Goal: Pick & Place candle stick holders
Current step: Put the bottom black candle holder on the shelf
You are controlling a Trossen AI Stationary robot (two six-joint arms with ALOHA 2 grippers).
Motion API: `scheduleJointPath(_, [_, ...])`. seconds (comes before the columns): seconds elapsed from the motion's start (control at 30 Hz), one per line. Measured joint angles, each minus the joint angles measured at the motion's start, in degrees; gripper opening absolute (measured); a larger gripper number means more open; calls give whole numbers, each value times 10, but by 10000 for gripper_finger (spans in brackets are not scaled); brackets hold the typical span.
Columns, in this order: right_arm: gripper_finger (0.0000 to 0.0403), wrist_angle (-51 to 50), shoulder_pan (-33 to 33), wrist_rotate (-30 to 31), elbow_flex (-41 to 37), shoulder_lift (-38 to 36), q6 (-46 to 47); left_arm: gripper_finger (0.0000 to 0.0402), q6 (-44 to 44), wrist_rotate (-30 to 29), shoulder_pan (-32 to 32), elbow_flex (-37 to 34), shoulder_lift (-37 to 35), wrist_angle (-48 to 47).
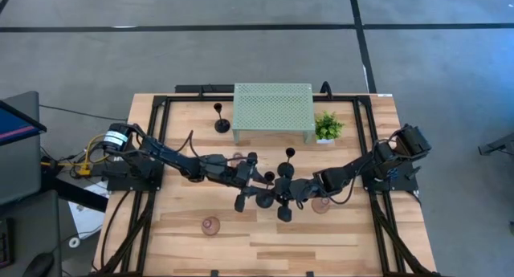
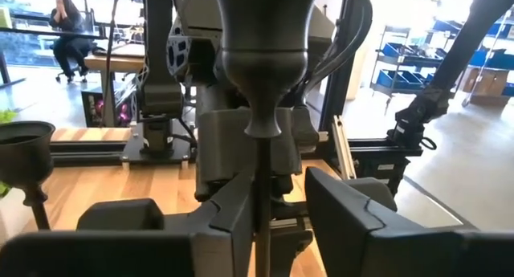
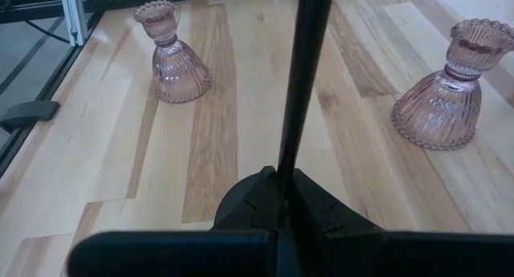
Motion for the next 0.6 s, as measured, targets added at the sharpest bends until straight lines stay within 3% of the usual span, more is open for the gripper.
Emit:
scheduleJointPath(0.37, [2, 0, 0, -1, 0, 0, -1, 37, 2, -2, 0, 0, 0, 0])
scheduleJointPath(0.6, [2, 0, 0, -1, 0, 0, -1, 19, 7, -2, 0, 0, 0, 0])
